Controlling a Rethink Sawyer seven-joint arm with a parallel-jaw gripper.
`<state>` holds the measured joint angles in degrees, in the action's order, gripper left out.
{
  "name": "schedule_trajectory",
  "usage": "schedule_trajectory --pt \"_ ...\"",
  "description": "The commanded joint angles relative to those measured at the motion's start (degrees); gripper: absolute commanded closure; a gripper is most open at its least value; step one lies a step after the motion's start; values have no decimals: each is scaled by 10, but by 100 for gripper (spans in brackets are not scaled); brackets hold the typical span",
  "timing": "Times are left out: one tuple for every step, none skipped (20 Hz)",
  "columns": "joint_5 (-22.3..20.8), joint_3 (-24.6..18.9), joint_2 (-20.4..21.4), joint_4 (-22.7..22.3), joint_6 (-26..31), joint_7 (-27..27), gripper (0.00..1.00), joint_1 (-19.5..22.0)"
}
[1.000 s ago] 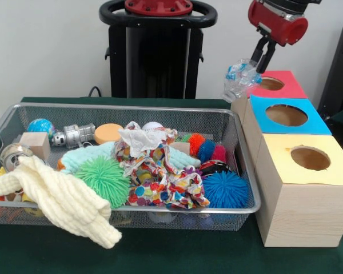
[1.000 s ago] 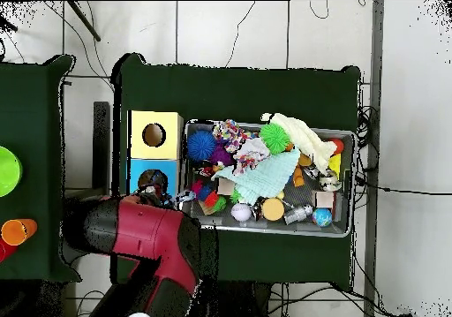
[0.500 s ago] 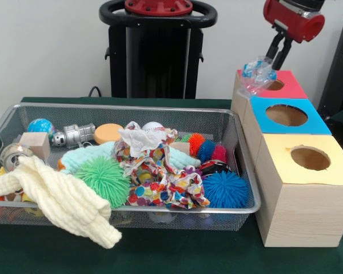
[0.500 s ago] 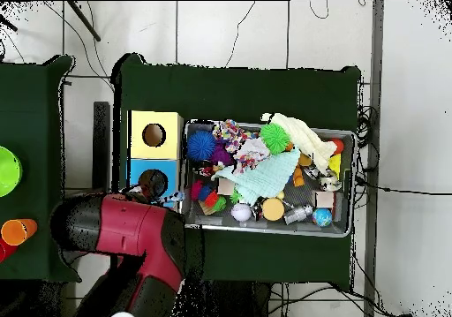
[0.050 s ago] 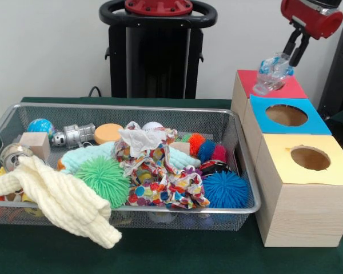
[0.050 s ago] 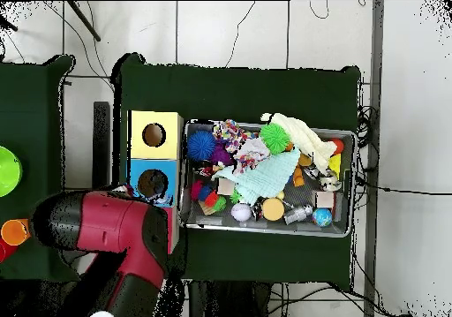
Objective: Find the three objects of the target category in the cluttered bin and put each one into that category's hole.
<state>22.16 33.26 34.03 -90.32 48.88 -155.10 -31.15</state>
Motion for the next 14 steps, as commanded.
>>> schedule_trajectory --pt "34 -23 -32 33 54 -192 100 0" --pt "34 -24 -33 36 50 -187 100 1" --pt "37 -31 -32 35 44 -180 100 5" --pt "41 -37 -31 34 36 -176 100 7" --pt "45 -42 -30 34 27 -172 100 10" --pt "46 -43 -33 37 21 -170 100 10" --pt "48 -44 -36 41 18 -171 100 10" --pt "50 -43 -40 47 19 -174 100 8" --pt "52 -42 -44 51 20 -177 100 7" --pt "53 -40 -46 53 21 -180 100 5" --pt "53 -38 -49 56 21 -183 100 3" --pt "53 -36 -50 56 20 -183 100 1" --pt "53 -36 -51 56 19 -183 100 0" --pt "54 -36 -52 54 15 -182 100 0"
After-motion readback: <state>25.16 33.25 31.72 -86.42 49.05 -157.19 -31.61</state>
